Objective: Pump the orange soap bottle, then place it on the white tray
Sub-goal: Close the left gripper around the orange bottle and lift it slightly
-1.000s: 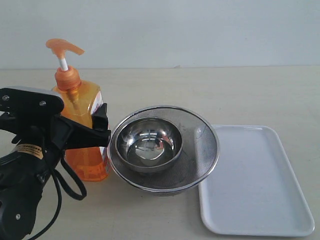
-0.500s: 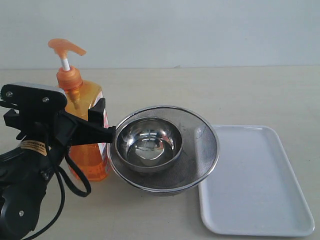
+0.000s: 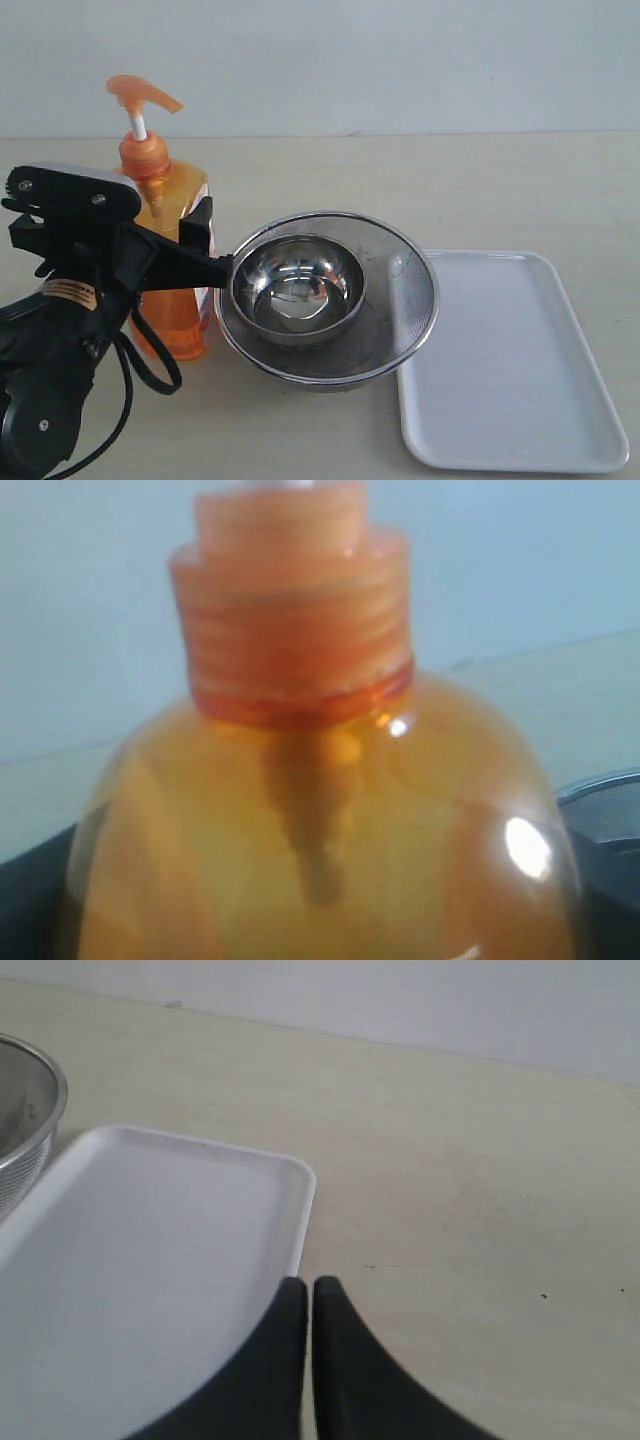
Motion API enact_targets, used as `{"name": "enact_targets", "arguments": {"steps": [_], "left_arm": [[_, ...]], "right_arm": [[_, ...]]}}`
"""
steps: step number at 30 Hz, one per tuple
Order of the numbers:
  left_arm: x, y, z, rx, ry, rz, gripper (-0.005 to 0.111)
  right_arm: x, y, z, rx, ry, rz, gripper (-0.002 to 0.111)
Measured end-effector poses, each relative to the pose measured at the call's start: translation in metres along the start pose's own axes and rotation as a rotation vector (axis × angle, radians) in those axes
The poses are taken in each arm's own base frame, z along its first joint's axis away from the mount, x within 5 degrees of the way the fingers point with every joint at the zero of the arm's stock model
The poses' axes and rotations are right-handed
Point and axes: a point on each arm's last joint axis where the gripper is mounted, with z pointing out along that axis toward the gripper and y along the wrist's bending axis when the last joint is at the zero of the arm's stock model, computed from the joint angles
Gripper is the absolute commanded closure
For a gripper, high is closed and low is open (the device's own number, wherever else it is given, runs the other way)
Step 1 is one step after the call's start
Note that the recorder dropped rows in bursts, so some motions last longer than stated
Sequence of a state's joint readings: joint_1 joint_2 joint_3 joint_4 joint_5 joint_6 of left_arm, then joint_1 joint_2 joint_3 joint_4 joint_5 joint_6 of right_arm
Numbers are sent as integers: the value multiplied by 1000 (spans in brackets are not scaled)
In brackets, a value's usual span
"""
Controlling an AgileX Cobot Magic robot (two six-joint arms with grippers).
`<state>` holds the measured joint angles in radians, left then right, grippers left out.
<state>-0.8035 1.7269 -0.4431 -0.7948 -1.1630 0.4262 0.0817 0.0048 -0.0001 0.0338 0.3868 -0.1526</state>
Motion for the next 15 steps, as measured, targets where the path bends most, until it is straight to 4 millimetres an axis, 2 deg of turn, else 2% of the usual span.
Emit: {"name": "enact_targets", "arguments": {"steps": [11, 15], "left_arm": [[1, 7, 0, -75, 12, -1, 102], [1, 4, 1, -55, 31, 111, 102]], "right_arm": [[0, 0, 0, 0, 0, 0, 108], [0, 0, 0, 1, 0, -4, 108]]}}
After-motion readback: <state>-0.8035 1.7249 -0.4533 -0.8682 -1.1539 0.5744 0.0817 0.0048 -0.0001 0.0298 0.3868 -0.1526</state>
